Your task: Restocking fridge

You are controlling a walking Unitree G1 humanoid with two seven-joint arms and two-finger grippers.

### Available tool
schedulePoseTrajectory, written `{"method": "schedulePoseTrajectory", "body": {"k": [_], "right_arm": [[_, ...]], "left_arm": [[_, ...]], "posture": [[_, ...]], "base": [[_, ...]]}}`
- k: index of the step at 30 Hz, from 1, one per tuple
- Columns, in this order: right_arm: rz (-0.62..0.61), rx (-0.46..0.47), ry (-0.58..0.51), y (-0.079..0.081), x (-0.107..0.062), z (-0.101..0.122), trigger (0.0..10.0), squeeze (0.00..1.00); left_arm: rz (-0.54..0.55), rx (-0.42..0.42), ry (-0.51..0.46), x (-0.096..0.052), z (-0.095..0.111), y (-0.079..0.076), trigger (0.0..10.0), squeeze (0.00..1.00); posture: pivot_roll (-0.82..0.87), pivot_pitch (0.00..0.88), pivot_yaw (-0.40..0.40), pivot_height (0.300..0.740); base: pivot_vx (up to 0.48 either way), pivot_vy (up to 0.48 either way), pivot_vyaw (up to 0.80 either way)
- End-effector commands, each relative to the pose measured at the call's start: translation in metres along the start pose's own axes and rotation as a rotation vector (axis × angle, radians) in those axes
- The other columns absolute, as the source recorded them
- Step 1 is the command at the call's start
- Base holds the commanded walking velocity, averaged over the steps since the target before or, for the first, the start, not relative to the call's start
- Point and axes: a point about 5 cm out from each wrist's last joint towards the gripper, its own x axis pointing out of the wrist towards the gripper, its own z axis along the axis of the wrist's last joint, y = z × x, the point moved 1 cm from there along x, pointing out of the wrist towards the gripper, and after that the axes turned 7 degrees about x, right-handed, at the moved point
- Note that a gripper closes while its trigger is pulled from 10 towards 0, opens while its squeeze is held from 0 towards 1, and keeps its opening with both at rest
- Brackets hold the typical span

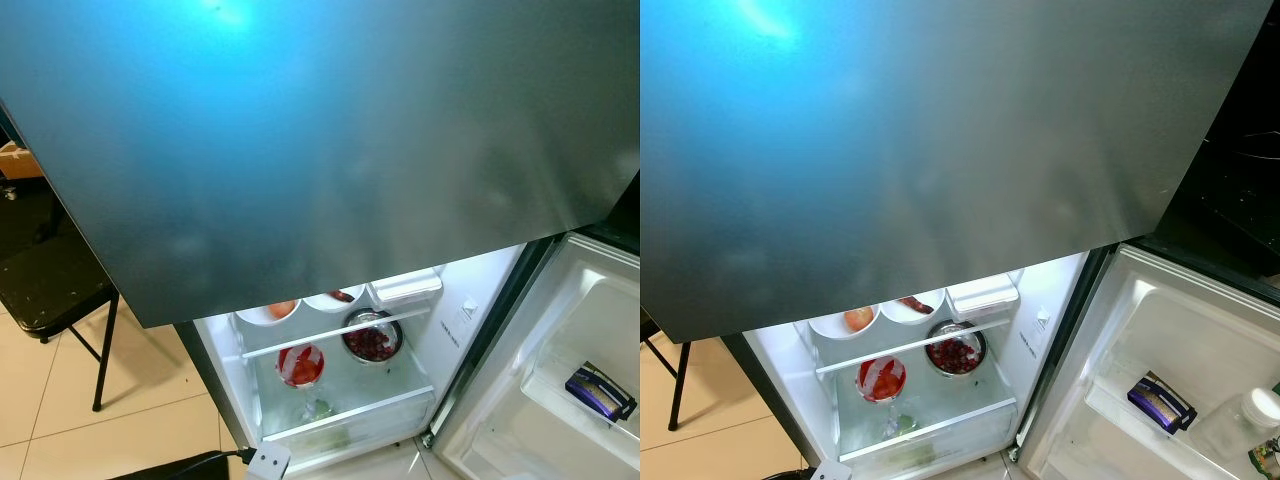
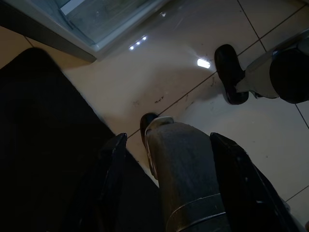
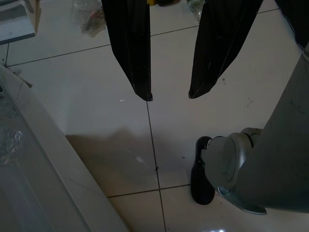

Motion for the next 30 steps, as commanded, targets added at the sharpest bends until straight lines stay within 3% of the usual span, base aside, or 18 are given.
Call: {"method": "schedulePoseTrajectory", "body": {"k": [1, 30], "right_arm": [[-0.002, -0.010, 0.010, -0.0015, -0.0003, -0.0023, 10.0, 0.00], [-0.005, -0.004, 0.002, -0.0009, 0.0000, 0.0005, 10.0, 0.00]], "left_arm": [[-0.008, -0.001, 0.012, 0.0003, -0.0022, -0.0027, 10.0, 0.00], [-0.008, -0.005, 0.010, 0.0004, -0.0018, -0.0028, 10.0, 0.00]], "posture": [[-0.01, 0.000, -0.053, 0.740], [-0.01, 0.000, -0.050, 0.740]], "base": [[0.000, 0.000, 0.00], [0.000, 0.000, 0.00]]}}
